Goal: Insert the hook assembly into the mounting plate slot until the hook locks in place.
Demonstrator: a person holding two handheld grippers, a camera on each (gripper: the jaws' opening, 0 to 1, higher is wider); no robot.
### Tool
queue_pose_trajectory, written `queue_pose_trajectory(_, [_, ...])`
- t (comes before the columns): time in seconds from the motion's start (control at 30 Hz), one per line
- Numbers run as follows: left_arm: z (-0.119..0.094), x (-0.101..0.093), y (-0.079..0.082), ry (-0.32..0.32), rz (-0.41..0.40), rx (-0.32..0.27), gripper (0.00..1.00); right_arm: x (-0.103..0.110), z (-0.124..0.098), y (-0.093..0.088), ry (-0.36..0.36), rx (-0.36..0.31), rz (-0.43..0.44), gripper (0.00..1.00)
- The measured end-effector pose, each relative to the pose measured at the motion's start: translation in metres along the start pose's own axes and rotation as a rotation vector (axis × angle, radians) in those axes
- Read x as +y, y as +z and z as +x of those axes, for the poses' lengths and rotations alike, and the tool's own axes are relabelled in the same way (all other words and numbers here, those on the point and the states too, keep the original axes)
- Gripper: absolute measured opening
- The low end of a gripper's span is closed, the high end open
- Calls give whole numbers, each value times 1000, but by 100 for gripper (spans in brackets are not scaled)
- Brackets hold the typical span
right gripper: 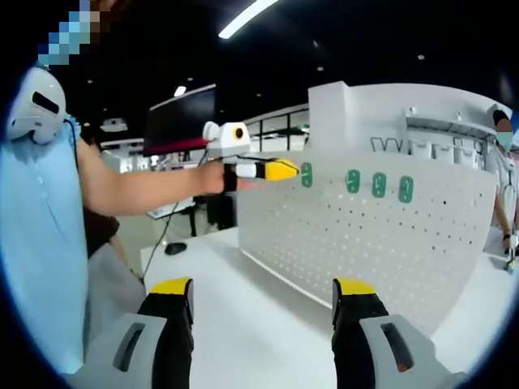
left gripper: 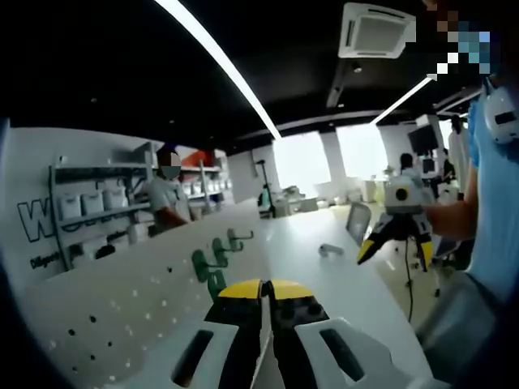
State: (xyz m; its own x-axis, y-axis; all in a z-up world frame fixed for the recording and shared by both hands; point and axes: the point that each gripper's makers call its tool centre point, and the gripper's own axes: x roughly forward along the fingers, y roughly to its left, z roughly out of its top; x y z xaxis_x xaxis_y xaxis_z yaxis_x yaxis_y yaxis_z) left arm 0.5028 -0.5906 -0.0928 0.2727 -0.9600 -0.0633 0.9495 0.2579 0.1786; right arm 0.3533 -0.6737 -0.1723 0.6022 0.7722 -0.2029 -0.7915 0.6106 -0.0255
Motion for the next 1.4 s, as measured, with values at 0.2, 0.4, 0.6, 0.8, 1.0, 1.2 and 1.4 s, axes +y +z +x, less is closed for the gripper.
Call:
queue_pose_trajectory(0.2, [9,14,-2,-9,4,-1,3,-3,-2,-3,-16,6,12,69])
queue_pose_trajectory(0.4, [18,21,-9,-17,30,27,3,-2,0,-7,-19,8,27,69])
queue_pose_trajectory(0.6, [19,29,-10,-25,29,27,3,-3,0,-12,-27,22,36,68])
queue_pose_trajectory(0.8, [22,33,-5,-31,27,10,2,-6,-3,-10,-42,23,31,68])
queue_pose_trajectory(1.0, [24,35,-8,-37,30,22,2,-7,-5,-11,-50,22,31,68])
queue_pose_trajectory(1.2, [24,38,-9,-38,31,37,2,-5,-5,-14,-46,29,35,68])
queue_pose_trajectory(1.4, [26,41,-9,-40,41,57,2,-6,-6,-10,-48,20,27,68])
